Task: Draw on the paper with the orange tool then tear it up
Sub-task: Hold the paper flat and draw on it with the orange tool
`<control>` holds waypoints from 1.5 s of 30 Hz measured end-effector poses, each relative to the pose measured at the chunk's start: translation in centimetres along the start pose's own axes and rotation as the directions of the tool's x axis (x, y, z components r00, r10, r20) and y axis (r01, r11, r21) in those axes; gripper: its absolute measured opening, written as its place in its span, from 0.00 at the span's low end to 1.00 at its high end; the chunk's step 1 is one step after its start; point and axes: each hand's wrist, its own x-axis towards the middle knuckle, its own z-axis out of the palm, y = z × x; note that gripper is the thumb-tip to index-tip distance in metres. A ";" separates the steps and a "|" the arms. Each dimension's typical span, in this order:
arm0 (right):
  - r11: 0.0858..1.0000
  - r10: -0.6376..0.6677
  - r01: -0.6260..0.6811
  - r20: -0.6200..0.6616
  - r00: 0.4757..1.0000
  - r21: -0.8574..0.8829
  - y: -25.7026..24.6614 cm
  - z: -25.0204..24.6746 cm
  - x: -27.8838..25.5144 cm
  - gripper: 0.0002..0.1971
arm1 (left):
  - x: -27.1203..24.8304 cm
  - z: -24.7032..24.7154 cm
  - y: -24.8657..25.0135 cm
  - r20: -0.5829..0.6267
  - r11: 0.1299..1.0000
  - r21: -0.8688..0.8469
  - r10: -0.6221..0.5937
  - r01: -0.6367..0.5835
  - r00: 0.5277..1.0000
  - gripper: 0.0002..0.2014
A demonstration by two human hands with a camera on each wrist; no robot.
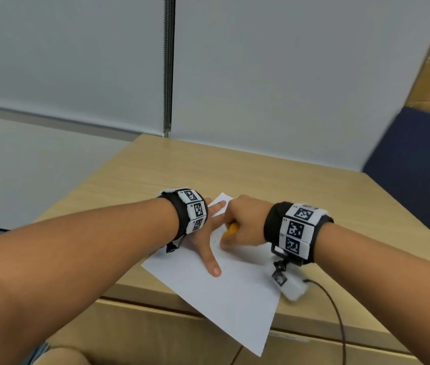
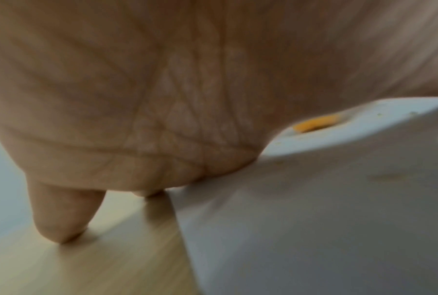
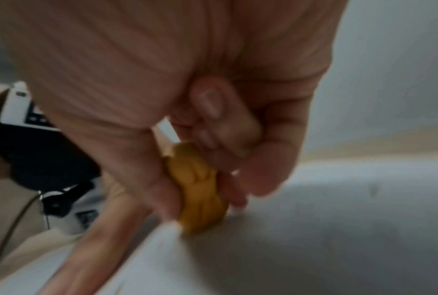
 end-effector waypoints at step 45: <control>0.996 0.016 -0.007 0.100 0.995 -0.087 2.0 -0.8 -0.6 0.20 | 0.6 0.4 -0.2 -0.016 1.000 -0.015 0.004 -0.004 1.000 0.81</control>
